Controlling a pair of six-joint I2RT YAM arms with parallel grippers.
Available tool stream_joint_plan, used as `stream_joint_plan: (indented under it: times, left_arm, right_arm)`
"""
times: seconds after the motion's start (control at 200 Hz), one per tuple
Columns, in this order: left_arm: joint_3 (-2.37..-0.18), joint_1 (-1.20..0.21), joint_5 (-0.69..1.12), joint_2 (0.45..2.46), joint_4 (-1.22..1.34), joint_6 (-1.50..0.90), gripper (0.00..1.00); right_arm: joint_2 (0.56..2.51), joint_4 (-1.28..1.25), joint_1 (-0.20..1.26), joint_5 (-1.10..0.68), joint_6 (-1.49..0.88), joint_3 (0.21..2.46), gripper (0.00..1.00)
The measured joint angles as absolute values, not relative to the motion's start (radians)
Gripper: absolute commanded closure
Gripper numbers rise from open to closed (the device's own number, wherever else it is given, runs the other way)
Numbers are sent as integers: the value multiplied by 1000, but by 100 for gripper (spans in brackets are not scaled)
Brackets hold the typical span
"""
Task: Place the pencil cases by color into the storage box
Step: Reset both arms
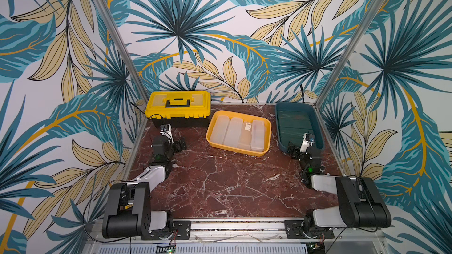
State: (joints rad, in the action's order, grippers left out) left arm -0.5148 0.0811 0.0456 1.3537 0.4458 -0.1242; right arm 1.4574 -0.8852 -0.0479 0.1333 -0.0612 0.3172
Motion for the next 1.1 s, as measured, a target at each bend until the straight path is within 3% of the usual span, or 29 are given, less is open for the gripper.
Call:
stream_joint_plan:
  times: [0.345,0.571,1.101]
  left_arm:
    - [-513,84,53,1395,524,-112,0]
    - [-417,85,69,1497,737,-83,0]
    - [-406,56,20,1524,826,-59,1]
  right_arm:
    - [1457,-892,-48,127,-59,327,1]
    - [1457,-881,-47,107,-45,344,1]
    - [1465,-810,-20,96,-17,407,1]
